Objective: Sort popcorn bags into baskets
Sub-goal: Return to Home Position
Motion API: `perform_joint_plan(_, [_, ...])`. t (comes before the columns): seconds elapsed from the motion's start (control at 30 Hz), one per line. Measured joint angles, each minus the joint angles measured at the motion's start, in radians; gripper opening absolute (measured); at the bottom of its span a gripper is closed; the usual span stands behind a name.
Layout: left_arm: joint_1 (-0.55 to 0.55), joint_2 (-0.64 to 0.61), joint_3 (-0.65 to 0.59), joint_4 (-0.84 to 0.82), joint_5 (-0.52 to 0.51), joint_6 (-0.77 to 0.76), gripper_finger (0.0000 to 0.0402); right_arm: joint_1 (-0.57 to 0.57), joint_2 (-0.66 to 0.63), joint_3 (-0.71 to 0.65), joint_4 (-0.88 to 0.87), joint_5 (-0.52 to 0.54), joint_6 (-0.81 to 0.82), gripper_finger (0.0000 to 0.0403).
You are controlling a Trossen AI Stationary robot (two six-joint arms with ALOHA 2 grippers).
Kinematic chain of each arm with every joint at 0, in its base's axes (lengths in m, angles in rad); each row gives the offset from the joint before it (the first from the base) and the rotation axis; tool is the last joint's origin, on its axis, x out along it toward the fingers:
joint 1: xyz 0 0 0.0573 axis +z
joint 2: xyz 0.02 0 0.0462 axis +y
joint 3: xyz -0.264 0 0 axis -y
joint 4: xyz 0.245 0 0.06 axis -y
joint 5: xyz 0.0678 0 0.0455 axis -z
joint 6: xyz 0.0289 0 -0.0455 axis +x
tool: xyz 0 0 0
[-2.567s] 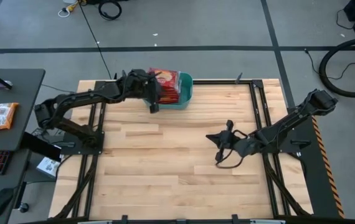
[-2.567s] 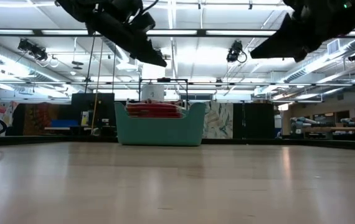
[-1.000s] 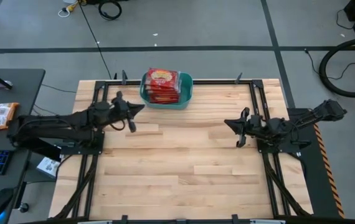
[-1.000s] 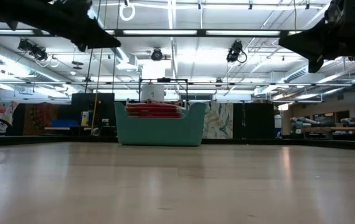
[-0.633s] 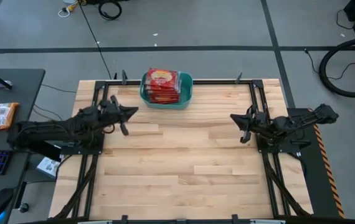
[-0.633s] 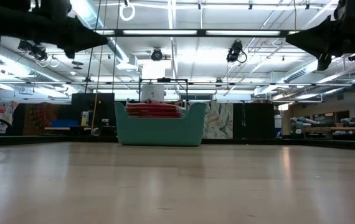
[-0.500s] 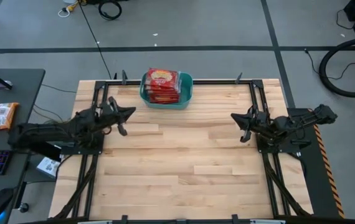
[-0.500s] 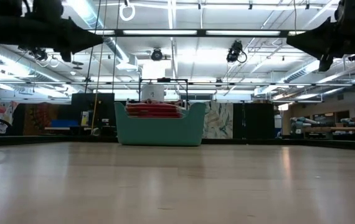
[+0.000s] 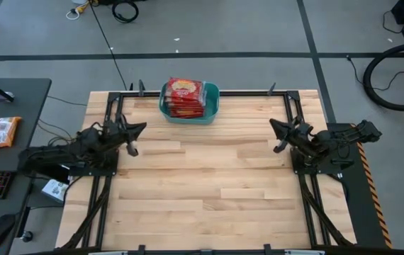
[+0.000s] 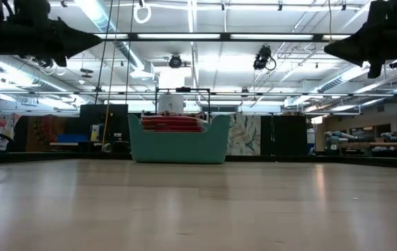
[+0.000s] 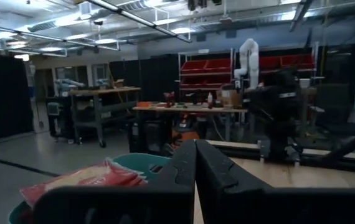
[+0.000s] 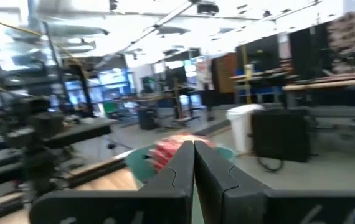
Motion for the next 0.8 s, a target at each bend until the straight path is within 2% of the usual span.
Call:
perform_joint_plan(0.17, [-0.043, -0.148, -0.001, -0.150, 0.009, 0.005, 0.0004, 0.000, 0.000, 0.000, 0.001, 0.011, 0.011, 0.0018])
perform_joint_plan(0.3, [-0.070, -0.145, -0.003, -0.141, 0.028, 0.034, 0.0003, 0.000, 0.004, 0.000, 0.002, 0.007, 0.006, 0.0018])
perform_joint_plan(0.5, [-0.076, -0.146, -0.051, -0.033, 0.033, 0.040, 0.0004, 0.000, 0.004, 0.000, 0.007, 0.007, 0.005, 0.0019])
perform_joint_plan(0.8, [-0.080, -0.141, -0.055, -0.076, 0.034, -0.011, 0.0007, 0.000, 0.004, 0.000, 0.005, 0.007, 0.005, 0.0019])
